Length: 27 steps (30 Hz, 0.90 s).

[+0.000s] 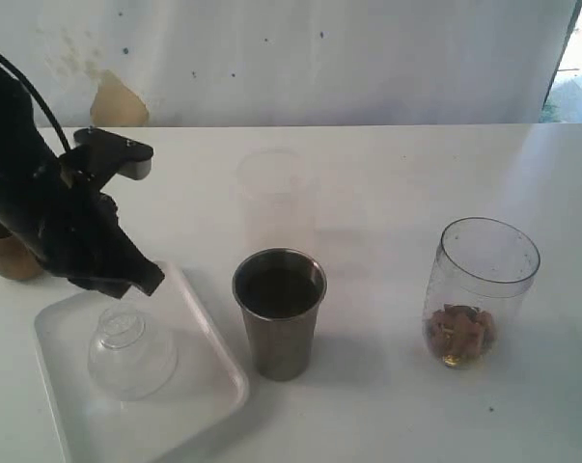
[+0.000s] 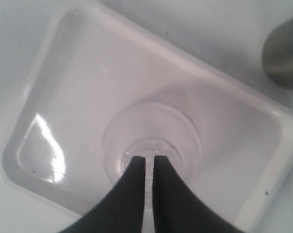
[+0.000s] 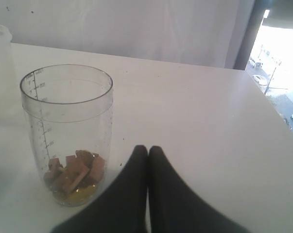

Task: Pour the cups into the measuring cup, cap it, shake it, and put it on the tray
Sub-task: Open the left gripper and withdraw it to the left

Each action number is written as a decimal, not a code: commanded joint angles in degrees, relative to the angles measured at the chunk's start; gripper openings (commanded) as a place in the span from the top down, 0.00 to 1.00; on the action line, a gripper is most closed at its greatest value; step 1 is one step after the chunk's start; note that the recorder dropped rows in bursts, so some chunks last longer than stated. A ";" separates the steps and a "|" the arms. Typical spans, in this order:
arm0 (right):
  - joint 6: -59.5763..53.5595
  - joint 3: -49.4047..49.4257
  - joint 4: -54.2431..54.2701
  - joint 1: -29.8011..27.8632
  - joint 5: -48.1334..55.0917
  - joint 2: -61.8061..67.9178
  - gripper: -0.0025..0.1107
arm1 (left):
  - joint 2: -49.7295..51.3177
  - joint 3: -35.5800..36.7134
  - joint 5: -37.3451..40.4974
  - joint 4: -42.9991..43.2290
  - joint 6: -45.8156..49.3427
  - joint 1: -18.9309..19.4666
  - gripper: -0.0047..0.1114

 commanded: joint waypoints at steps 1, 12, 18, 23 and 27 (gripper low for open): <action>-0.09 0.00 0.00 -0.33 -0.49 -0.23 0.98 | -3.30 0.17 -4.18 3.05 -2.17 0.07 0.96; -0.09 0.00 0.00 -0.33 -0.49 -0.23 0.98 | -1.46 4.26 -5.39 15.18 -16.01 0.07 0.96; -0.09 0.00 0.00 -0.33 -0.49 -0.23 0.98 | -1.46 7.91 -11.06 12.91 -14.28 0.07 0.96; -0.09 0.00 0.00 -0.33 -0.49 -0.23 0.98 | -5.87 8.05 -9.88 12.73 -13.39 0.07 0.96; -0.09 0.00 0.00 -0.33 -0.49 -0.23 0.98 | -14.42 9.38 -12.74 8.25 -13.29 0.07 0.96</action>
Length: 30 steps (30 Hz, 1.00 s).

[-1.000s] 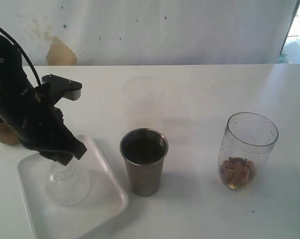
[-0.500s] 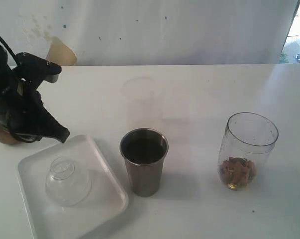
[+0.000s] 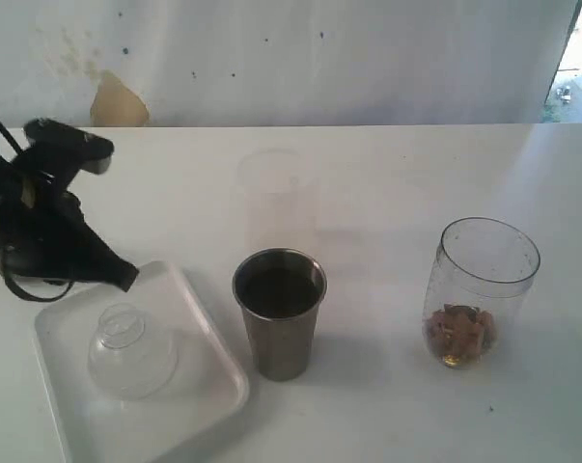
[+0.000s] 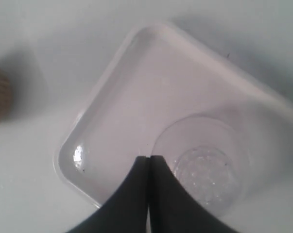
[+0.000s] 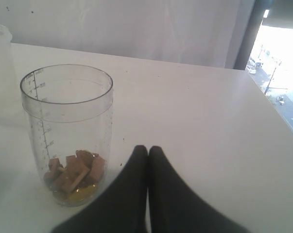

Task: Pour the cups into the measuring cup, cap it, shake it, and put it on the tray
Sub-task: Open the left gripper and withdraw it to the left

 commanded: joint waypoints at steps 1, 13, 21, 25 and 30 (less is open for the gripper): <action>-0.09 0.00 0.00 -0.33 -0.49 -0.23 0.98 | -11.04 2.99 -5.91 -6.29 0.25 -0.03 0.96; -0.09 0.00 0.00 -0.33 -0.49 -0.23 0.98 | -40.25 30.34 -34.96 -12.01 -1.17 -0.03 0.96; -0.09 0.00 0.00 -0.33 -0.49 -0.23 0.98 | -49.13 33.27 -32.01 -11.91 -2.14 -0.03 0.96; -0.09 0.00 0.00 -0.33 -0.49 -0.23 0.98 | -49.09 33.27 -32.40 -11.91 -2.14 -0.03 0.96; -0.09 0.00 0.00 -0.33 -0.49 -0.23 0.98 | -49.11 33.27 -32.40 -11.91 -2.14 -1.27 0.96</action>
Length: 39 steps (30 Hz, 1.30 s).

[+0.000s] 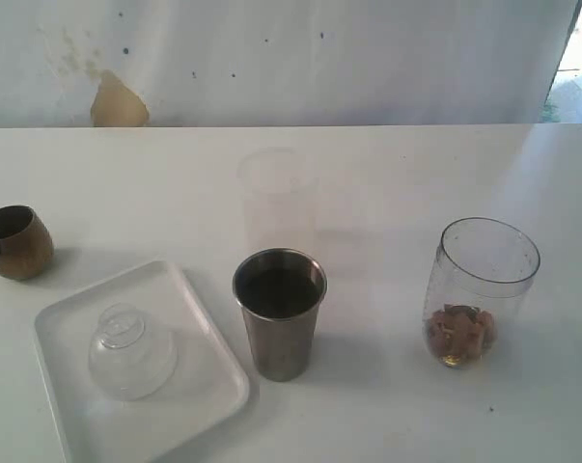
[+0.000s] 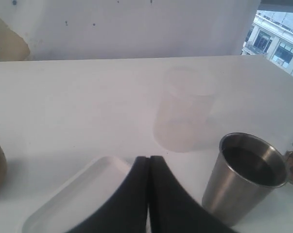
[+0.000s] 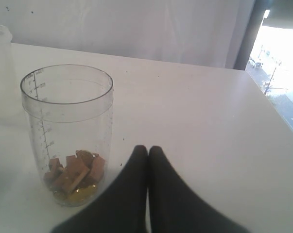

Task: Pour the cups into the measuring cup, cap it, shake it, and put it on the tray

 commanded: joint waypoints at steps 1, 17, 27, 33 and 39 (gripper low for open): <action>-0.09 0.00 0.00 -0.33 -0.49 -0.23 0.98 | -0.30 0.18 -0.52 0.10 -0.15 -1.96 0.96; -0.09 0.00 0.00 -0.33 -0.49 -0.23 0.98 | -9.79 10.89 -3.10 0.10 -0.07 16.03 0.96; -0.09 0.00 0.00 -0.33 -0.49 -0.23 0.98 | -22.78 18.31 -3.10 0.10 -0.07 28.17 0.96; -0.09 0.00 0.00 -0.33 -0.49 -0.23 0.98 | -35.02 19.83 0.25 0.20 -0.07 31.33 0.96; -0.09 0.00 0.48 -0.33 -0.49 -0.23 0.98 | -35.02 19.83 -0.26 0.35 -0.07 31.33 0.96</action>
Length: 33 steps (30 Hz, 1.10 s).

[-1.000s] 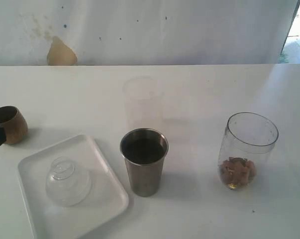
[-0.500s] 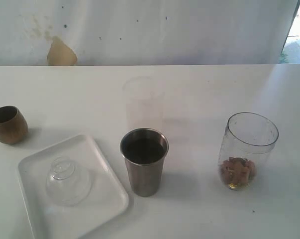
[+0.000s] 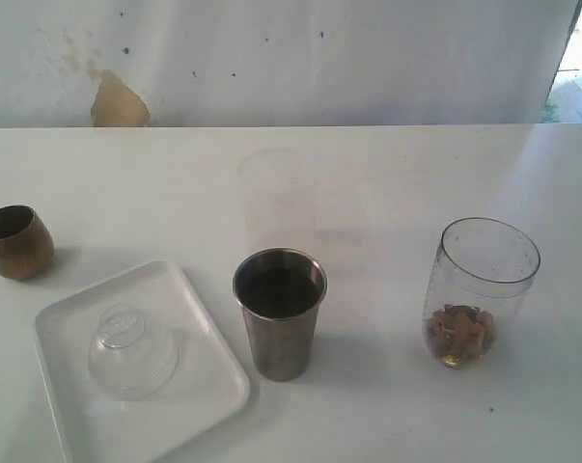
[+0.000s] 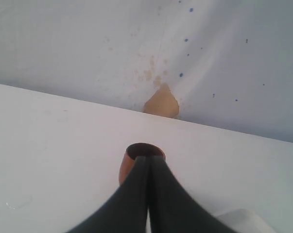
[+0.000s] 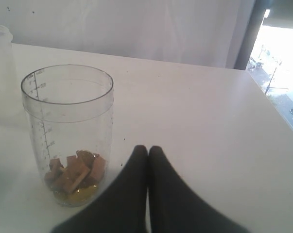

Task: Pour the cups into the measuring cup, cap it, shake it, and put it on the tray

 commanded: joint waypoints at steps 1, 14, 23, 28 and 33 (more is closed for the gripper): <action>-0.09 0.00 0.48 -0.33 -0.49 -0.23 0.98 | -0.29 0.24 -0.10 0.25 -0.07 0.09 0.96; -0.09 0.00 0.38 -0.33 -0.49 -0.23 0.98 | -0.29 0.24 7.41 0.12 6.95 0.09 0.96; -0.09 0.00 0.38 -0.33 -0.49 -0.23 0.98 | -0.29 0.24 7.41 -0.01 16.14 0.09 0.96; -0.09 0.00 0.38 -0.33 -0.49 -0.23 0.98 | -0.29 0.24 7.41 -0.01 16.14 0.09 0.96; -0.09 0.00 0.38 -0.33 -0.49 -0.23 0.98 | -0.29 0.24 7.41 0.00 16.32 0.09 0.96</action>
